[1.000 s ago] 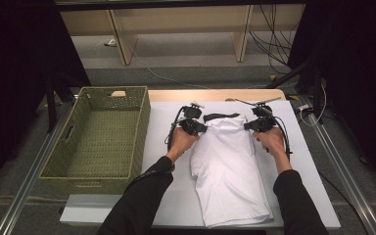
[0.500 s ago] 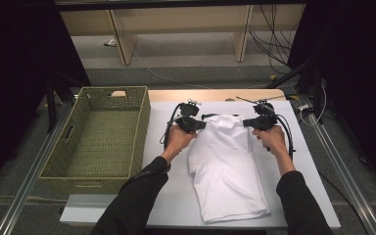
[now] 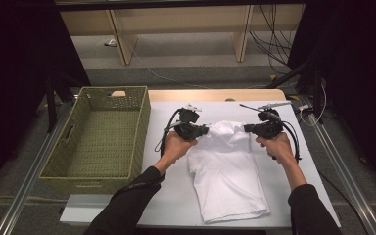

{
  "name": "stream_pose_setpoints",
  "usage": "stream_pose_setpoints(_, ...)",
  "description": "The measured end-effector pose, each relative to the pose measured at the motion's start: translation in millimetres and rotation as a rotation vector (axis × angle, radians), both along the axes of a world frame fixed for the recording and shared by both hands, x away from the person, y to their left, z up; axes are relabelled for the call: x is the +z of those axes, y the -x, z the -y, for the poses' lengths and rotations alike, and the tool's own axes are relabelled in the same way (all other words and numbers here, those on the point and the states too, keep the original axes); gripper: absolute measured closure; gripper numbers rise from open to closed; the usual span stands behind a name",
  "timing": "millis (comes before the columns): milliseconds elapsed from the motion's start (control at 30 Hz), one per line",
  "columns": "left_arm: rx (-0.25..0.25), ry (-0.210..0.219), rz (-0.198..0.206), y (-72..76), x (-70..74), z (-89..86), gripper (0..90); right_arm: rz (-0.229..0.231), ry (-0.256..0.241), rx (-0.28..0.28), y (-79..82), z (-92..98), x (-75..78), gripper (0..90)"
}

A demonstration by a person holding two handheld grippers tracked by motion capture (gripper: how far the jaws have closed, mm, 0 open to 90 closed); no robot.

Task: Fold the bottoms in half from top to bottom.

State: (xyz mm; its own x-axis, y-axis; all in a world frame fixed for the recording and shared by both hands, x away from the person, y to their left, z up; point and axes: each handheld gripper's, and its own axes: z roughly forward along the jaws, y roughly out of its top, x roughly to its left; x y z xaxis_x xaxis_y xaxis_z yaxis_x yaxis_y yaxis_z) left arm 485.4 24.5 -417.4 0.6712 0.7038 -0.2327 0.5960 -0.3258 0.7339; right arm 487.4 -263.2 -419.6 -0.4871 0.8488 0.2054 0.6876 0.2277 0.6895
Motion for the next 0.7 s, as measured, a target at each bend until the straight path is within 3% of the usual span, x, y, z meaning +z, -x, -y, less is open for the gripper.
stream_pose_setpoints(67, -0.007, 0.023, 0.001, 7.5, -0.4, -1.6, 87.9, 0.007, -0.003, 0.010, 7.8, 1.6, 1.9, 89.6)
stream_pose_setpoints(267, -0.061, 0.028, 0.015, 31.9, -2.6, -2.3, 87.9, 0.047, -0.017, 0.042, 34.6, 4.0, 6.1, 89.6)
stream_pose_setpoints(467, -0.083, 0.053, 0.023, 49.1, -7.3, -8.4, 87.9, 0.067, -0.014, 0.078, 55.0, 2.6, 8.7, 89.5)
stream_pose_setpoints(533, -0.094, 0.046, 0.019, 53.8, -10.8, -9.0, 87.9, 0.071, 0.013, 0.084, 61.2, 2.6, 5.8, 89.5)
stream_pose_setpoints(700, -0.117, 0.025, 0.026, 65.0, -17.5, -9.5, 87.8, 0.065, 0.009, 0.092, 73.1, 6.6, -0.8, 89.3)
